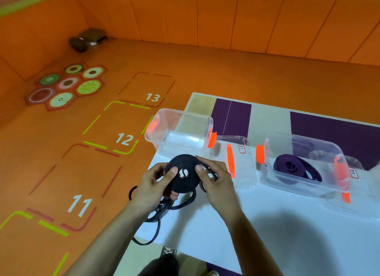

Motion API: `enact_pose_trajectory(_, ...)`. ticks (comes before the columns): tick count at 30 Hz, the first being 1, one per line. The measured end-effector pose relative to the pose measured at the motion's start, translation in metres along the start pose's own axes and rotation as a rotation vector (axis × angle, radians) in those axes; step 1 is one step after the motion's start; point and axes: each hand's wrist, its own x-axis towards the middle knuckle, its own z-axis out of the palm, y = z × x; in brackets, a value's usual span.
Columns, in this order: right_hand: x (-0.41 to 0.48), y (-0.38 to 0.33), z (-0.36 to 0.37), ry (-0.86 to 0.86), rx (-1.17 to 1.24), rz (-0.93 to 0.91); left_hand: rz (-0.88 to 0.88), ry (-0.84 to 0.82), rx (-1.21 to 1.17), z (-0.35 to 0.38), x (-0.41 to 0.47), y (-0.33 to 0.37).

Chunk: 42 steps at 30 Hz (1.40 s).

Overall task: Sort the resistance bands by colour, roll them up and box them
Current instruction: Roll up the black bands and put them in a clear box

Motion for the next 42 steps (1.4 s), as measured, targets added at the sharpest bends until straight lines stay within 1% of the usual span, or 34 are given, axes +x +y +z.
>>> enact_pose_trajectory(3,0.008,0.004,0.016,-0.017,-0.083,0.009,-0.034,0.035,0.011,-0.005,0.018,0.001)
enact_pose_trajectory(6,0.022,0.002,0.036,0.015,-0.137,0.019,-0.051,0.069,-0.037,-0.013,0.045,0.007)
enact_pose_trajectory(11,0.062,-0.006,0.074,0.096,-0.143,0.08,-0.03,0.078,-0.013,-0.03,0.099,0.017)
enact_pose_trajectory(15,0.109,-0.009,0.095,0.177,-0.173,0.13,0.016,0.001,0.134,-0.041,0.144,0.024)
enact_pose_trajectory(19,0.166,-0.005,0.104,0.22,-0.31,0.205,-0.007,-0.102,0.293,-0.046,0.207,0.027)
enact_pose_trajectory(22,0.207,0.005,0.105,0.182,-0.351,0.332,-0.06,-0.173,0.396,-0.046,0.257,0.016)
enact_pose_trajectory(24,0.23,0.023,0.105,0.155,-0.37,0.415,-0.122,-0.209,0.483,-0.047,0.285,0.007)
enact_pose_trajectory(26,0.245,0.042,0.106,0.116,-0.402,0.481,-0.136,-0.254,0.571,-0.046,0.306,-0.002)
enact_pose_trajectory(29,0.259,0.068,0.107,0.063,-0.459,0.553,-0.142,-0.339,0.718,-0.042,0.332,-0.026)
enact_pose_trajectory(32,0.267,0.086,0.108,0.008,-0.485,0.632,-0.215,-0.396,0.77,-0.039,0.338,-0.03)
enact_pose_trajectory(37,0.283,0.104,0.114,-0.085,-0.558,0.661,-0.277,-0.516,0.876,-0.033,0.349,-0.041)
enact_pose_trajectory(39,0.286,0.109,0.115,-0.132,-0.585,0.654,-0.262,-0.547,0.895,-0.031,0.35,-0.043)
enact_pose_trajectory(42,0.287,0.11,0.116,-0.156,-0.639,0.634,-0.211,-0.545,0.914,-0.028,0.348,-0.042)
